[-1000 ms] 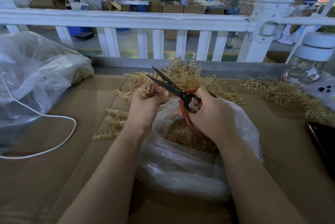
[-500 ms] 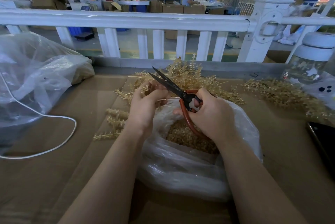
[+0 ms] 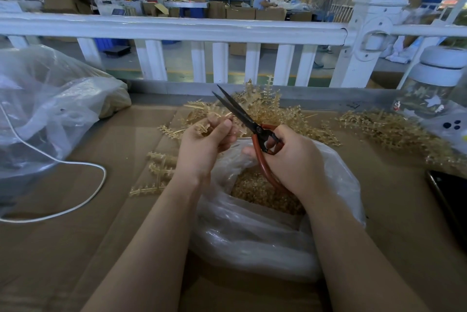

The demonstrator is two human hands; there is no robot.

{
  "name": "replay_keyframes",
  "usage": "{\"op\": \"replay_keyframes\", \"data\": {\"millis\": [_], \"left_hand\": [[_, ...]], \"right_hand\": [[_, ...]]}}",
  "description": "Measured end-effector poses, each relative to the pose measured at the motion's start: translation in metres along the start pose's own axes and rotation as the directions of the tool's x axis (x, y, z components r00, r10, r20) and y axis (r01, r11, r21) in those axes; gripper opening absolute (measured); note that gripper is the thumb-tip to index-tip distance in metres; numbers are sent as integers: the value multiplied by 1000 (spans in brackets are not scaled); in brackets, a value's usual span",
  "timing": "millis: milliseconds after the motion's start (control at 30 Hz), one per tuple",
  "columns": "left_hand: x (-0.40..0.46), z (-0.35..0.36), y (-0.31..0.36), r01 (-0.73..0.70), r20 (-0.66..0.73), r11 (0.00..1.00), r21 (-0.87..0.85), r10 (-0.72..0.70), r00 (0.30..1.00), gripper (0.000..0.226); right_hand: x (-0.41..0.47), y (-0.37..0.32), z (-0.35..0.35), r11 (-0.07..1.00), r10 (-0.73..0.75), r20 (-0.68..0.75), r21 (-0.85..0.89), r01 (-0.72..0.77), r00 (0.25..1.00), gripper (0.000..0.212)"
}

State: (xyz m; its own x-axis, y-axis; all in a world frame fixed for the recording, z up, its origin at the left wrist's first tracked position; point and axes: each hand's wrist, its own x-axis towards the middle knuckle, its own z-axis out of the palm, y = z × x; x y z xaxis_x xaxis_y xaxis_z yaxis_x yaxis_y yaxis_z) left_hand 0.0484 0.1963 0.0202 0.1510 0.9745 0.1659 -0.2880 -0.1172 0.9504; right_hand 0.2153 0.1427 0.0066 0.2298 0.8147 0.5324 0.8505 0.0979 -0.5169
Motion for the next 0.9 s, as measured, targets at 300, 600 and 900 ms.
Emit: {"op": "replay_keyframes", "data": {"millis": [300,600,900], "left_hand": [[-4,6,-2,4,73,997,72,-9,997,30],[-5,7,-1,71,107,997,4,-71,992,6],[-3,7,-2,45,-9,996,-75,-45,999,6]], "right_hand": [[9,-4,4,810,213,193,513,-284,958,10],[10,-9,0,763,231,234,559,-325,944,7],[8,-4,3,828,194,170,500,-254,966,27]]}}
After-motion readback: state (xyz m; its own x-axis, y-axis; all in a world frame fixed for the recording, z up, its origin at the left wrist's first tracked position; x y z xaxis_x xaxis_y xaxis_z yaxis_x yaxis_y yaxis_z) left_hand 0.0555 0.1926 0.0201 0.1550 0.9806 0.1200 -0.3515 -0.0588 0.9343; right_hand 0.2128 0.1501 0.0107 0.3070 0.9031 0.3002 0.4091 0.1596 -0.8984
